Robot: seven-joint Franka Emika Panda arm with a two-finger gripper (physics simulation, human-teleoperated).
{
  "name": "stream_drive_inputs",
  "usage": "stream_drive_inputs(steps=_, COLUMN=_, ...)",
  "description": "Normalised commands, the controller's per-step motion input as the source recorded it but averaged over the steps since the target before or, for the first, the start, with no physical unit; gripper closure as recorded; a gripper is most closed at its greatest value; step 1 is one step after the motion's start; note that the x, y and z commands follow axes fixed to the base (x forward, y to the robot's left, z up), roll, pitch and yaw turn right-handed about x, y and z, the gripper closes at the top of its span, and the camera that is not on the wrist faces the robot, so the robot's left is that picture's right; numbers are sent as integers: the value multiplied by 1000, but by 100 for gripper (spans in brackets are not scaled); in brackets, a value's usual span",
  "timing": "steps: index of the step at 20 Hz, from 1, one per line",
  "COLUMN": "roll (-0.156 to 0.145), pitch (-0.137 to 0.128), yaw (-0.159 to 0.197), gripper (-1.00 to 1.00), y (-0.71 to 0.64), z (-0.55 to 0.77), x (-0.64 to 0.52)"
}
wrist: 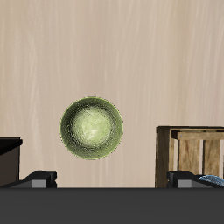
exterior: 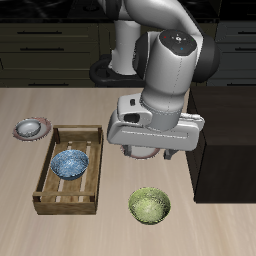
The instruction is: Place the white bowl on the off-center plate and place the green bowl on top of the wooden shelf
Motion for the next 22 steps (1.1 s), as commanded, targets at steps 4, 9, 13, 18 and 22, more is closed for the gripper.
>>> stream_drive_inputs(steps=4, roll=11, pitch=8, yaw=-5, gripper=-100, y=69, z=-73, x=100)
stream_drive_inputs(steps=9, roll=-15, pitch=4, yaw=-7, gripper=-100, y=-26, z=-49, x=102)
stream_drive_inputs(steps=13, roll=-27, pitch=14, yaw=-18, gripper=-100, y=-73, z=-93, x=152)
stream_drive_inputs(steps=18, roll=-12, pitch=20, yaw=18, gripper=-100, y=-32, z=-192, x=110)
stream_drive_inputs(steps=22, roll=-11, pitch=30, yaw=13, gripper=-100, y=-16, z=-278, x=101)
